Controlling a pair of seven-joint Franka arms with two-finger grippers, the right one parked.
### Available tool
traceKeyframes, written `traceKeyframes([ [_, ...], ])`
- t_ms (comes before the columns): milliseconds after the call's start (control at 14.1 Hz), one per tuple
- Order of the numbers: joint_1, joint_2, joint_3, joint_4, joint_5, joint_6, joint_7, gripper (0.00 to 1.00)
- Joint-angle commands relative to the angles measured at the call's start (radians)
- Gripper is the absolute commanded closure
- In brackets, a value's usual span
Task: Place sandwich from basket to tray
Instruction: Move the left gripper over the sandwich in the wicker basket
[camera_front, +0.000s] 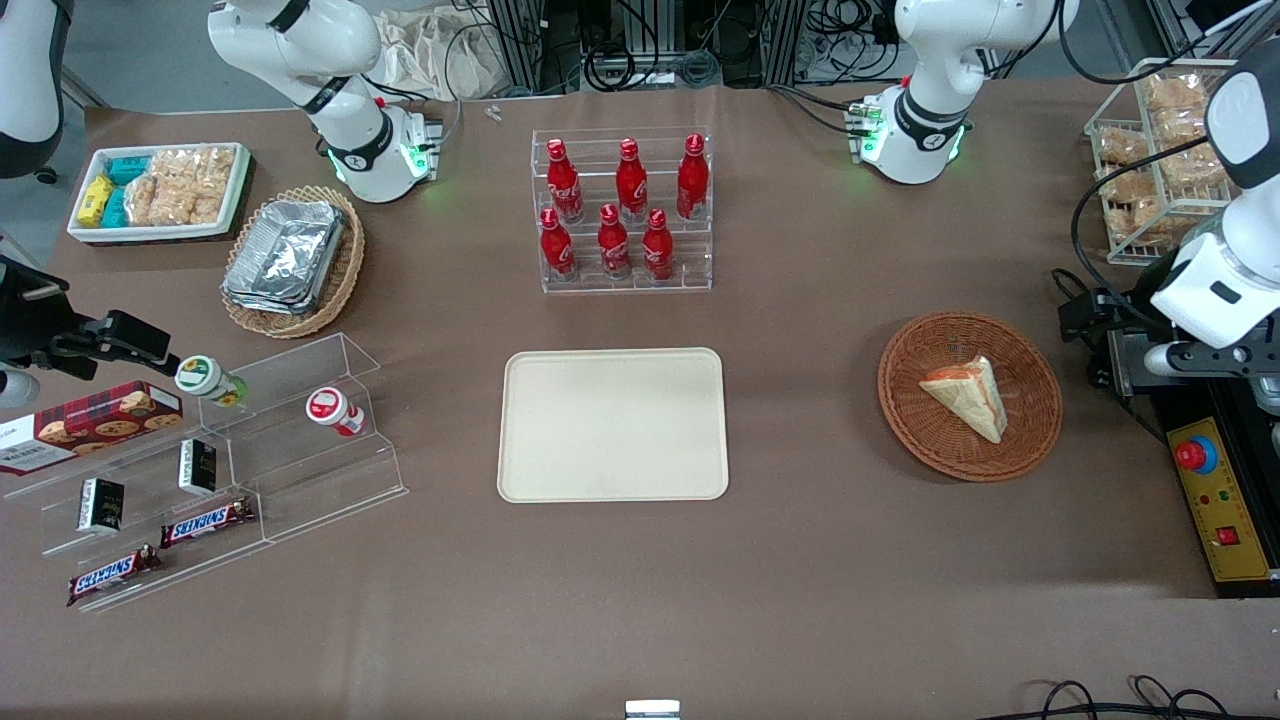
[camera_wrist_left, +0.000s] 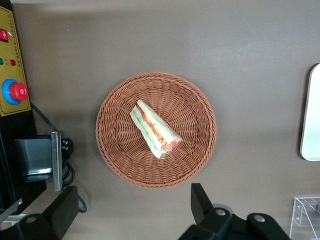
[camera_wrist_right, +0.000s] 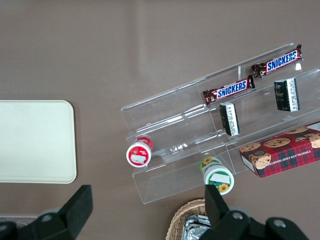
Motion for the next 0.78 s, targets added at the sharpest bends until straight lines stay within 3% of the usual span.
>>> traceKeyframes([
  [0, 0.009, 0.062, -0.006, 0.101, 0.009, -0.063, 0.013, 0.0],
  [142, 0.009, 0.074, -0.006, 0.104, 0.009, -0.068, 0.002, 0.0],
  [354, 0.007, 0.076, -0.008, 0.058, -0.005, -0.048, -0.262, 0.0],
  [566, 0.015, 0.056, 0.0, -0.049, -0.002, 0.035, -0.361, 0.0],
  [708, 0.01, 0.032, -0.003, -0.152, 0.009, 0.163, -0.604, 0.0],
])
